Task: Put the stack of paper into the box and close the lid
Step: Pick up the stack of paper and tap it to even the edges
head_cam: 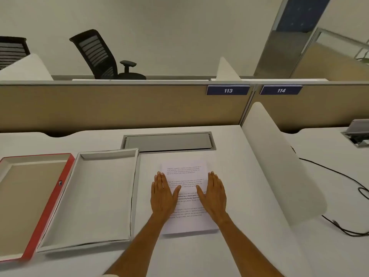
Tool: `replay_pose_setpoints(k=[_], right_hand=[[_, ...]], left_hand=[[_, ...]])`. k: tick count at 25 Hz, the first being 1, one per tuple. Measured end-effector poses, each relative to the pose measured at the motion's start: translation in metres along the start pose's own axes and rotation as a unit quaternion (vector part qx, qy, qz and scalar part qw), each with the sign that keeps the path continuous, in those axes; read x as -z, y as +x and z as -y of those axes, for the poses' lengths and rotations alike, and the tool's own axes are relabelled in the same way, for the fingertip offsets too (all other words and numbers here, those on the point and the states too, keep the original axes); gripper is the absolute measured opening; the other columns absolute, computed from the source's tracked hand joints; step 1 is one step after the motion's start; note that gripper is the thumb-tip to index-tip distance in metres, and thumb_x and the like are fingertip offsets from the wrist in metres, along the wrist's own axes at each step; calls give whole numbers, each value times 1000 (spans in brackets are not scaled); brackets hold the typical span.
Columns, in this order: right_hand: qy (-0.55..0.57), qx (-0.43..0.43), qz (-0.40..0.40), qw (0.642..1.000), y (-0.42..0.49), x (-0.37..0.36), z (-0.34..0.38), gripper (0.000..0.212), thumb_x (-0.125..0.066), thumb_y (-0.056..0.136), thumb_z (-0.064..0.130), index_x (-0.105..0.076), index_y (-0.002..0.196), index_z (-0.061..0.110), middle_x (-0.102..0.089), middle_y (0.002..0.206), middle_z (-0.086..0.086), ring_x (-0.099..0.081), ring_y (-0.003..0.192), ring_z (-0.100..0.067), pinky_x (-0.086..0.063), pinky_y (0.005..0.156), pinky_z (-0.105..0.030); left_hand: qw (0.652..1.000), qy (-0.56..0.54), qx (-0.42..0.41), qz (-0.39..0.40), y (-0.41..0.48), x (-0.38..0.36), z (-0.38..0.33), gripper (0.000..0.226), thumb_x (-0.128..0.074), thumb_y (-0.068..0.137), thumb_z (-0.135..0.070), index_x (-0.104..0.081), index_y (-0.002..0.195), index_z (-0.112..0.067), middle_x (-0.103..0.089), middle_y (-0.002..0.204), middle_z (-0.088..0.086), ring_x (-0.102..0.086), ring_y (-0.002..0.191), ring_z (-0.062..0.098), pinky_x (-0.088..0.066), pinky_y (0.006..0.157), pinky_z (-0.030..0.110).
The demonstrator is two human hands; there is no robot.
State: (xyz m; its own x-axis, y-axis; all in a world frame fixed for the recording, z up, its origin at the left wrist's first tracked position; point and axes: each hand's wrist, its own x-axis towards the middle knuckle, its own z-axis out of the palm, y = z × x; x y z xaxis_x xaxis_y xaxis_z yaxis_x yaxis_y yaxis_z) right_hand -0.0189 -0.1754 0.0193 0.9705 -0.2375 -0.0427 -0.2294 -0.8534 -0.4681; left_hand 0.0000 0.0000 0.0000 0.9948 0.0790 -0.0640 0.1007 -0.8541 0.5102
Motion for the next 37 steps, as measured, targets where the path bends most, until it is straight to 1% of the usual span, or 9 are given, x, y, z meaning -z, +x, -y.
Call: replay_pose_setpoints(k=[3,6,10,15,22,27,31,33,37], right_hand=[[29,-62,10,998,8,-2,3,86,-48,87,61,-23,150,7,-31,155,-12,-32,142,-27,-24,117,-37],[32,-131,21,991,16,2,10,87,-65,75,63,-40,135,5,-47,137,-14,-45,126,-29,-39,104,-42],[65,-235,89,966,31,7,15,102,-75,60,67,-40,132,4,-43,135,-14,-40,129,-32,-38,101,-49],[73,-271,139,950,41,7,15,106,-85,54,58,-36,133,8,-42,137,-15,-40,130,-33,-39,100,-51],[52,-272,167,946,52,8,15,102,-90,50,52,-41,129,10,-47,133,-15,-44,126,-33,-42,97,-48],[78,-267,164,946,52,6,16,86,-89,57,45,-47,125,13,-45,132,-14,-43,126,-34,-39,100,-47],[145,-225,140,953,48,0,17,76,-93,51,36,-58,112,7,-63,118,-13,-62,104,-30,-56,86,-42],[160,-218,132,954,47,-1,16,72,-95,50,32,-61,106,4,-68,111,-14,-67,96,-29,-59,76,-36],[199,-228,139,943,45,6,16,70,-93,56,28,-58,111,2,-66,115,-15,-66,99,-29,-54,69,-30]], left_hand=[[998,0,51,19,5,-1,0,97,-33,85,-68,3,153,-10,0,164,10,-5,151,27,-6,122,39],[992,36,114,36,9,2,-9,100,-48,83,-67,-10,152,-5,-17,159,17,-23,146,32,-22,117,44],[973,10,218,79,25,12,-23,97,-67,72,-64,-31,139,-4,-34,145,18,-35,135,34,-34,106,52],[943,-37,298,141,40,20,-34,97,-84,63,-47,-33,133,-5,-40,137,18,-43,127,33,-43,100,46],[932,-18,315,179,55,18,-31,95,-88,54,-50,-42,125,-7,-51,128,14,-51,119,30,-45,97,42],[930,-54,323,169,52,18,-24,96,-89,53,-50,-43,127,-8,-49,133,15,-48,123,32,-43,102,45],[944,-56,302,121,45,16,-32,101,-89,55,-45,-35,131,-5,-45,136,18,-47,126,33,-42,103,44],[950,-101,275,107,42,14,-34,98,-91,55,-36,-33,127,-3,-49,130,18,-53,118,32,-49,94,40],[947,-165,257,103,35,20,-33,87,-91,56,-30,-30,114,-9,-62,115,12,-65,93,26,-58,84,38]])
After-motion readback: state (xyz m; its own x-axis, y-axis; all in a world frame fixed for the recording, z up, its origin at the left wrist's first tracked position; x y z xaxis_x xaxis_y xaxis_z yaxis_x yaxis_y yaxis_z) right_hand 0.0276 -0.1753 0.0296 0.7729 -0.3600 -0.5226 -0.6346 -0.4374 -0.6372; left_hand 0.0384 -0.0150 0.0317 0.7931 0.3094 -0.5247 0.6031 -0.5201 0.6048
